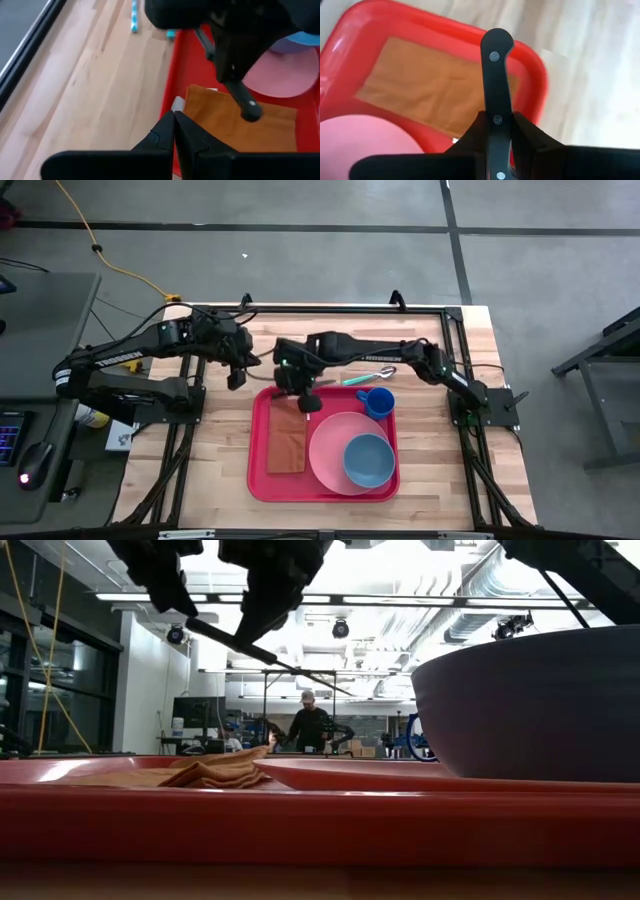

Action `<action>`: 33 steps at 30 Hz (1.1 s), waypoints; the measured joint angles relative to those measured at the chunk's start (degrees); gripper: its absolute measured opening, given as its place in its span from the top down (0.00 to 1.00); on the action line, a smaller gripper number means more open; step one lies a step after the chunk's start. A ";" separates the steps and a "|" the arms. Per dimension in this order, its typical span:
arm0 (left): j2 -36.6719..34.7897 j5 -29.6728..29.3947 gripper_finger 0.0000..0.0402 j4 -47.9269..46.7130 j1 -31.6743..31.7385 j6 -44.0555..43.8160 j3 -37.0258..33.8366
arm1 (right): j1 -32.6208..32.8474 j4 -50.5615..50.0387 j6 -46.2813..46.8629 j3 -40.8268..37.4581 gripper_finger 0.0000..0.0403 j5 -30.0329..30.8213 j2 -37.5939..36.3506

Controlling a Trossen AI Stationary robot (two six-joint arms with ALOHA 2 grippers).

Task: Set up tray
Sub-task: Put the black knife on top of the orange napkin on the serving tray

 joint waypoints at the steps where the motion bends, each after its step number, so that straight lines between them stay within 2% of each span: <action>1: 0.00 -0.99 0.89 -0.18 0.00 -0.55 0.00 | -0.33 -0.05 0.82 0.12 0.92 0.20 0.00; 13: 0.44 -1.95 0.89 -1.36 0.00 -0.79 0.00 | -1.16 0.57 1.97 0.13 0.92 2.61 -0.09; 19: 1.19 4.32 0.89 -0.69 -0.04 1.86 0.07 | -1.62 0.01 1.82 0.14 0.92 2.53 -0.09; 33: 2.60 4.29 0.89 -0.84 -0.02 0.95 0.09 | -4.01 -0.58 1.48 0.14 0.92 2.37 -0.11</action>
